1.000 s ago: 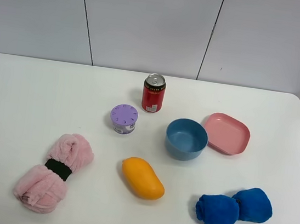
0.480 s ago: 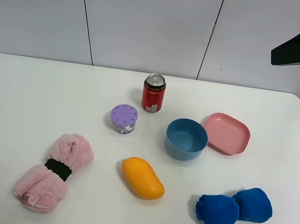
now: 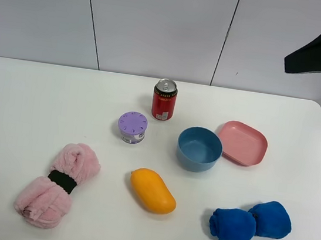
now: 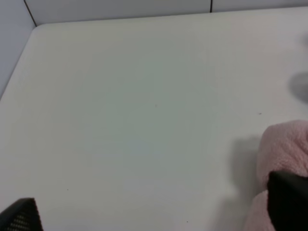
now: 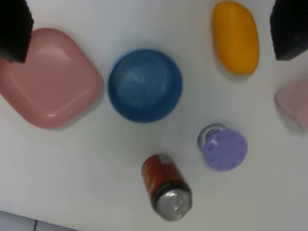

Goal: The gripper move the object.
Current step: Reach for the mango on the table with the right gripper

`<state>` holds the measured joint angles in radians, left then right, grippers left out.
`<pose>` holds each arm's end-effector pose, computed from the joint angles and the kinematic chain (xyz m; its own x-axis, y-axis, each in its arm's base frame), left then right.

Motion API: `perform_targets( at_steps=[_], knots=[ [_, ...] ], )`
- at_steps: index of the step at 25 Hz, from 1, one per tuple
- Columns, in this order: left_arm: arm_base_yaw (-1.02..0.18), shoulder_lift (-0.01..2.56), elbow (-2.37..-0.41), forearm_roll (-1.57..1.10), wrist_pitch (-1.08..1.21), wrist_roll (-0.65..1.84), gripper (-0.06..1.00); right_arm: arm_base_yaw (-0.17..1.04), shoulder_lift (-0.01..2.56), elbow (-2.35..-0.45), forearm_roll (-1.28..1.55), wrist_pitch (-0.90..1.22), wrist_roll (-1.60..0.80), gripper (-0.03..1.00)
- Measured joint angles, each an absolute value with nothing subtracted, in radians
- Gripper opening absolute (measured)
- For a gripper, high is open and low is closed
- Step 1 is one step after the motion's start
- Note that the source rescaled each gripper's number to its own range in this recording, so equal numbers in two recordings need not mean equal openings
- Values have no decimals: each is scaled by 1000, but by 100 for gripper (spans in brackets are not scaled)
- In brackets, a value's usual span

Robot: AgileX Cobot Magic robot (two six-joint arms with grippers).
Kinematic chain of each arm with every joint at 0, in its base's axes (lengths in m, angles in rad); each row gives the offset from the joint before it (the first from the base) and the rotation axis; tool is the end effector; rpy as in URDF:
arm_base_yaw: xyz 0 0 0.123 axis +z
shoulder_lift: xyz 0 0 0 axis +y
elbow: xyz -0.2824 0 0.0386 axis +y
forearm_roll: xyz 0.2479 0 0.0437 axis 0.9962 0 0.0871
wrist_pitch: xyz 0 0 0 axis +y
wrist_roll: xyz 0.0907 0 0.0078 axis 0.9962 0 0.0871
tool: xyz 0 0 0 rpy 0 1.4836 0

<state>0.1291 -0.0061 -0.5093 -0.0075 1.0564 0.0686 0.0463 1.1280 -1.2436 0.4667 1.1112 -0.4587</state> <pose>-0.0066 -0.0015 0.2801 -0.4418 0.0081 -0.8971 -0.0945 0.9940 0.0554 0.2073 0.0464 0.4034 -0.6647 -0.2475 -0.7049 -0.4753 0.8680 0.1434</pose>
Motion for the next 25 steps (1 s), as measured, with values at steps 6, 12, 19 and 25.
perform_targets(
  at_steps=[6,12,19,25],
  knots=[
    [129,-6,-509,-8,1056,69,100,397,1182,-1244,251,1060,-191,100],
    [129,-6,-509,-8,1056,69,100,689,1329,-1244,166,969,-19,100],
    [129,-6,-509,-8,1056,69,100,828,1565,-1245,148,950,39,100],
    [129,-6,-509,-8,1056,69,100,860,1703,-1245,147,927,81,100]
  ],
)
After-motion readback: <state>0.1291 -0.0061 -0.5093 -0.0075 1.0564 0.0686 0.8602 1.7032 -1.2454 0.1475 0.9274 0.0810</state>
